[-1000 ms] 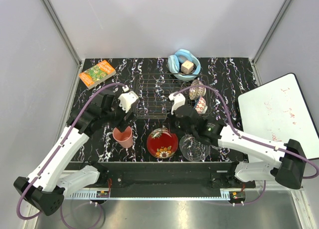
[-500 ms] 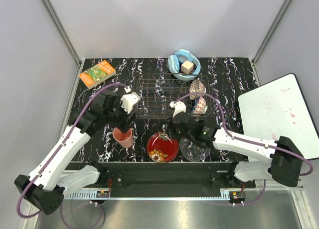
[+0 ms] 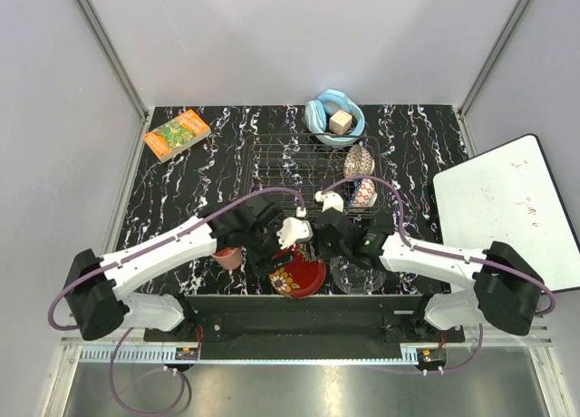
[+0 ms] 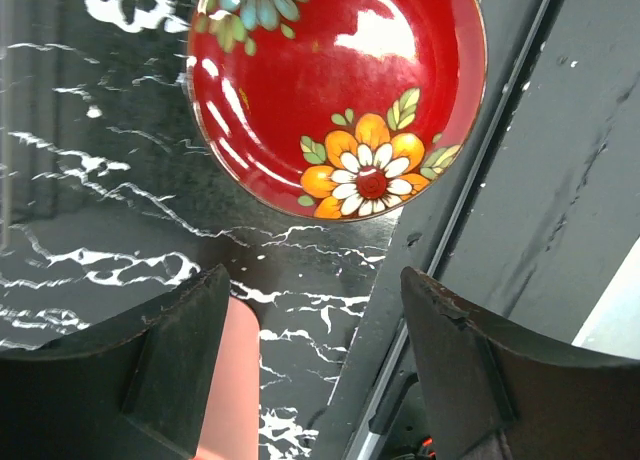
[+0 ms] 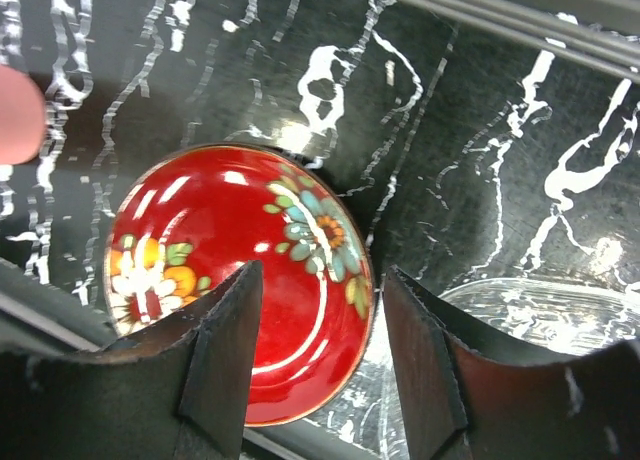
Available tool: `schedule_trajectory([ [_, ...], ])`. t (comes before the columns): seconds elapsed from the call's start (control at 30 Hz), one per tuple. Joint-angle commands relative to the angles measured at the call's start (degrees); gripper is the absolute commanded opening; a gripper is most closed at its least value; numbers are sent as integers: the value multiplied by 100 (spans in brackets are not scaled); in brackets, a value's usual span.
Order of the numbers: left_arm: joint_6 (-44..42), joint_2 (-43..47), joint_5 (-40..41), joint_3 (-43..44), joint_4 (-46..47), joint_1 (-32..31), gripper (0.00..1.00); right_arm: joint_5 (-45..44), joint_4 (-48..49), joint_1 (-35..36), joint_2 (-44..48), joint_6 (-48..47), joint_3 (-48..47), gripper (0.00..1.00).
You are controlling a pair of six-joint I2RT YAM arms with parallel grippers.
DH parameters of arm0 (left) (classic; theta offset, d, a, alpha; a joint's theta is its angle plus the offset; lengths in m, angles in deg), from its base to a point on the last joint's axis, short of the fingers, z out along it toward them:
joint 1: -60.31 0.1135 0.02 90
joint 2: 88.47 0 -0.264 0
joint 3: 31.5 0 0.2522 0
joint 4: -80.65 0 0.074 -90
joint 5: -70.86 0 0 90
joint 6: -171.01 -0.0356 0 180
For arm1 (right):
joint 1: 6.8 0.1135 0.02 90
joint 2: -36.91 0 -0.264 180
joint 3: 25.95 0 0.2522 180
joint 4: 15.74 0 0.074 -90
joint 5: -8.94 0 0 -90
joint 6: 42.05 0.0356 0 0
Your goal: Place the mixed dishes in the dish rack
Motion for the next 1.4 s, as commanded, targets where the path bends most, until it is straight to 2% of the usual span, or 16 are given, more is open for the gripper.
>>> schedule_trajectory([
  [0.0, -263, -63, -49, -244, 479, -166, 72, 121, 212, -201, -153, 36, -10, 60],
  [0.27, -456, -292, 187, -850, 1086, -501, 72, 770, 159, -466, -601, -52, -177, 59],
  [0.53, -747, -1003, 609, -1194, 1816, -536, 68, 1158, -8, -483, -734, -70, -266, 58],
  [0.7, -756, -1224, 689, -1150, 2062, -536, 60, 1202, -61, -483, -751, -61, -265, 58],
  [0.83, -782, -1250, 917, -1088, 2132, -545, 62, 1281, -87, -483, -804, -61, -257, 58],
  [1.07, -616, -1312, 865, -1036, 2264, -545, 62, 1378, -113, -492, -760, -52, -230, 51],
  [1.37, -659, -1031, 1181, -931, 2028, -536, 63, 1431, -316, -492, -557, -17, -186, 63],
])
